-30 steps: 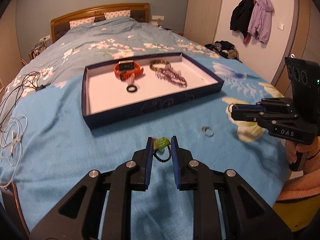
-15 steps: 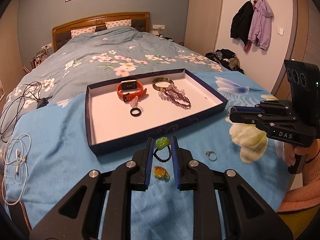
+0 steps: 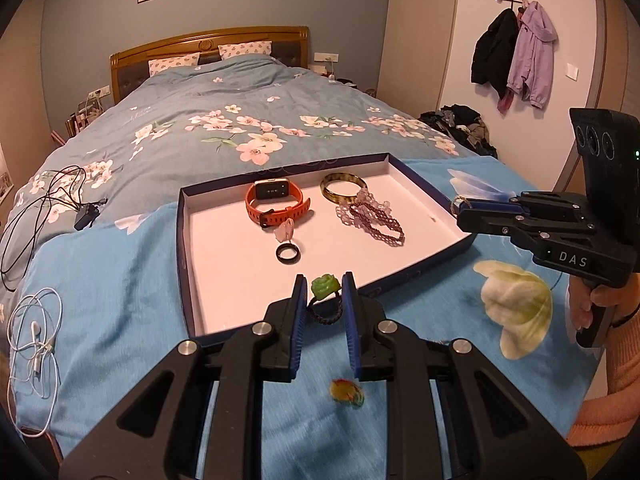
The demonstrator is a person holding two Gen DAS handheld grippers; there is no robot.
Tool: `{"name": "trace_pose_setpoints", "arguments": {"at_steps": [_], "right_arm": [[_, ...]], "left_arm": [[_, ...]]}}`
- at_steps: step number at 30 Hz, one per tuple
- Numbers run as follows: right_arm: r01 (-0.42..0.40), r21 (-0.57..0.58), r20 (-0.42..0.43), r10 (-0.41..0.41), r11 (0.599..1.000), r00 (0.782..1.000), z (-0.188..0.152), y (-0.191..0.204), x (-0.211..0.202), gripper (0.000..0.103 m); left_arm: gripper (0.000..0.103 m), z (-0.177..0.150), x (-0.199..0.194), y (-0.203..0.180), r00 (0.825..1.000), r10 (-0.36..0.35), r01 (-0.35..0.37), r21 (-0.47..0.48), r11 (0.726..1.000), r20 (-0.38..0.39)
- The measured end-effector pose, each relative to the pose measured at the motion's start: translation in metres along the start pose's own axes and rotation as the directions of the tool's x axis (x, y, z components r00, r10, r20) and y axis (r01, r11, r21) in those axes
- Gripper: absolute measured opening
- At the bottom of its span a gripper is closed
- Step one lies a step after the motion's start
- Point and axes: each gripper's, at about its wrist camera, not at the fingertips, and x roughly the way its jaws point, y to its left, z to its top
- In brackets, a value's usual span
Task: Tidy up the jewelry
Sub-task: 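Carry the green charm ring with the left tool while the right tool carries the gold pendant into the box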
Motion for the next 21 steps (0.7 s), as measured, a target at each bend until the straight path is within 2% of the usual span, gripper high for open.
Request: {"name": "trace_pose_setpoints", "arguments": {"at_steps": [11,21], "right_arm": [[-0.004,0.002,-0.038,0.004,1.0,0.999,0.01,-0.002,0.03,0.01],[-0.002,0.007,-0.09,0.003,1.0,0.996,0.012,-0.006,0.055,0.01]], "left_arm": [[0.018,0.015,0.023,0.013,1.0,0.005,-0.006,-0.025,1.0,-0.017],[0.018,0.019,0.05,0.016,0.998,0.01,-0.012,-0.028,1.0,-0.066]]}}
